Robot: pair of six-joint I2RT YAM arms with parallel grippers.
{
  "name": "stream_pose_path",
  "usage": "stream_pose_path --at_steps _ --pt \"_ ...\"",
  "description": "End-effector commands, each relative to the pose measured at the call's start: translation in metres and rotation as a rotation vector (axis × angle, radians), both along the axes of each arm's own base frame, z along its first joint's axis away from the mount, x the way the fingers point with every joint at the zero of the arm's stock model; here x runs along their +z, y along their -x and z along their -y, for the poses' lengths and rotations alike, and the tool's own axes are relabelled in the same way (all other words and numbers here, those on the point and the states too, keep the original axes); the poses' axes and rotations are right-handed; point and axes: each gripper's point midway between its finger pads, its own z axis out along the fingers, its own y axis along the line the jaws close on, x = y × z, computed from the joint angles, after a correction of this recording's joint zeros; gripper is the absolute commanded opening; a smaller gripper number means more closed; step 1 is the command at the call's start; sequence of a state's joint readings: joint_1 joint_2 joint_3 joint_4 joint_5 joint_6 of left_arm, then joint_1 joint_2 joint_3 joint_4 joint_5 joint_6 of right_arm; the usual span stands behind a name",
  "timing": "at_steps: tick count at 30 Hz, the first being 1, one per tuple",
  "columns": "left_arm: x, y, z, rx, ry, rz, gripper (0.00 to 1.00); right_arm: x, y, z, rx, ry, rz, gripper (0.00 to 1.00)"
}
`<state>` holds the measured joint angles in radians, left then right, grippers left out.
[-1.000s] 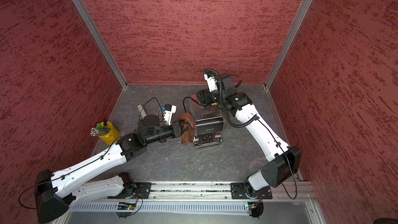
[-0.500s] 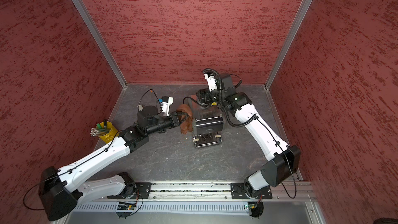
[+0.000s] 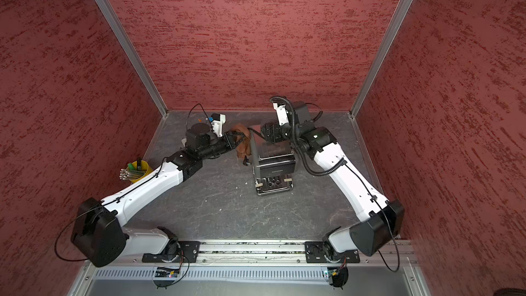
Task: Wipe the surface of a coffee machine
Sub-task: Wipe the dirt from the surface of the coffee machine.
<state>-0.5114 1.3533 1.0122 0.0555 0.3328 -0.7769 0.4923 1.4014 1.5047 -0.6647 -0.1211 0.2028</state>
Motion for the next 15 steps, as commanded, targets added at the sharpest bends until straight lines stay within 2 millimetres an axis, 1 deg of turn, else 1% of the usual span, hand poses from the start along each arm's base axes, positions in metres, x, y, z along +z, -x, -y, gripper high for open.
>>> stream_pose_path --at_steps 1,3,5,7,11,15 --pt "0.019 -0.007 0.005 -0.024 0.024 0.060 0.00 0.007 0.009 0.029 -0.115 -0.013 -0.007 0.89" --pt "0.017 -0.009 0.009 -0.039 0.032 0.053 0.00 0.006 0.014 0.040 -0.148 -0.037 -0.021 0.90" --pt "0.015 -0.010 0.012 -0.049 0.039 0.045 0.00 -0.002 0.020 0.049 -0.172 -0.048 -0.051 0.91" --pt "0.013 -0.012 0.015 -0.056 0.039 0.040 0.00 -0.010 0.027 0.053 -0.176 -0.056 -0.083 0.91" --pt "0.014 -0.016 0.018 -0.061 0.040 0.040 0.00 -0.029 0.042 0.052 -0.154 -0.074 -0.157 0.91" --pt "0.014 -0.022 0.022 -0.067 0.045 0.041 0.00 -0.035 0.056 0.041 -0.097 -0.138 -0.196 0.89"
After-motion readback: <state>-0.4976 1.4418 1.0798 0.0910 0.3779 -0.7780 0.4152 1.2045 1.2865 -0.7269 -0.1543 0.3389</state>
